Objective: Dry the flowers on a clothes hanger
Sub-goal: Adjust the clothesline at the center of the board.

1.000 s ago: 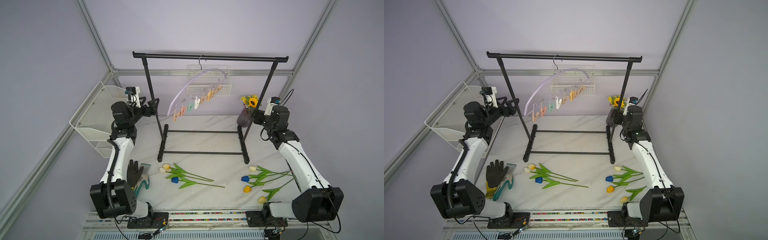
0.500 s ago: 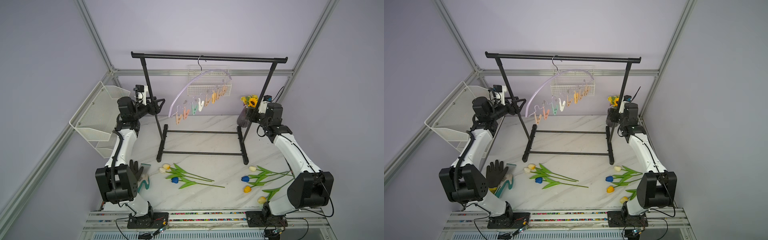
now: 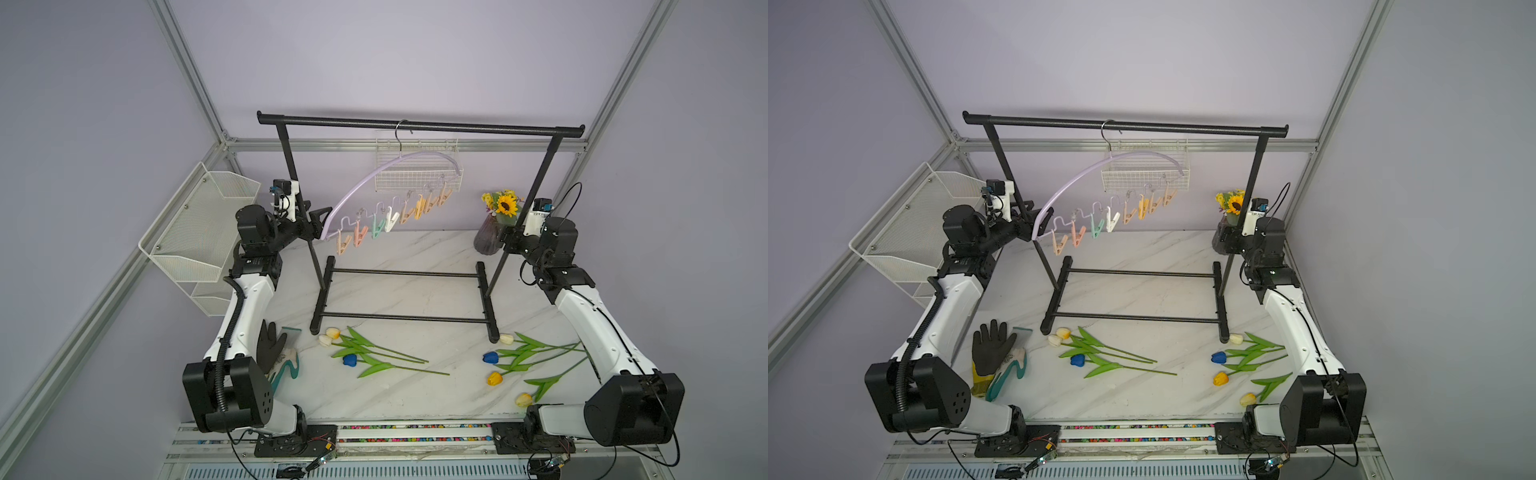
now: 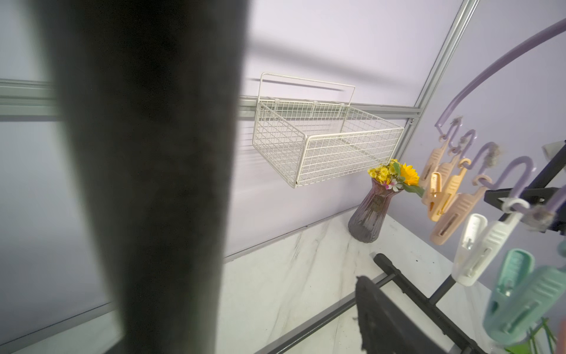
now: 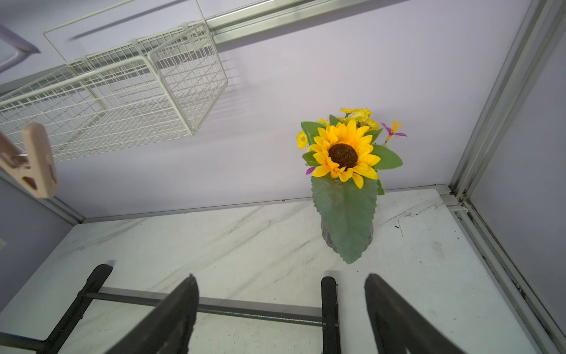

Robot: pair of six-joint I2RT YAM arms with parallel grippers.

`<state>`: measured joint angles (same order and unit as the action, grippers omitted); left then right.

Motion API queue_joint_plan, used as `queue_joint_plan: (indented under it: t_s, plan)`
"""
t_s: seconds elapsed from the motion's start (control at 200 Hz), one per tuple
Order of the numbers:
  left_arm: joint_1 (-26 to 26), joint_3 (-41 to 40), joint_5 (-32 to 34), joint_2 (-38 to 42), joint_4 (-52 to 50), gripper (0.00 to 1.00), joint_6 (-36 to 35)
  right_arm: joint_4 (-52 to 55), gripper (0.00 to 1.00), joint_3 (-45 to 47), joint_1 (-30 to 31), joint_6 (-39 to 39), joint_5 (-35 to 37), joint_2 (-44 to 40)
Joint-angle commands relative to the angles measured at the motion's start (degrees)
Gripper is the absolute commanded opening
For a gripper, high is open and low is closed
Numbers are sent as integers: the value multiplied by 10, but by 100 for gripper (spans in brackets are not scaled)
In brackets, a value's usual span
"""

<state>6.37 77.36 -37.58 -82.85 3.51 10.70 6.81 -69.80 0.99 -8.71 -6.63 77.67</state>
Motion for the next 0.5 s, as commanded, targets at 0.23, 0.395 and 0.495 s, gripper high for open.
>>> queue_joint_plan:
  t_s: [0.23, 0.395, 0.495]
  plan:
    - [-14, -5, 150, 86, -69, 93, -4, 53, 95, -14, 9, -2, 16, -15]
    - [-12, -26, 240, 128, -115, 96, 4, 80, 97, 5, 8, -21, 22, -44]
    - [-12, -50, 296, 158, -141, 96, 13, 103, 97, 17, 8, -45, 22, -66]
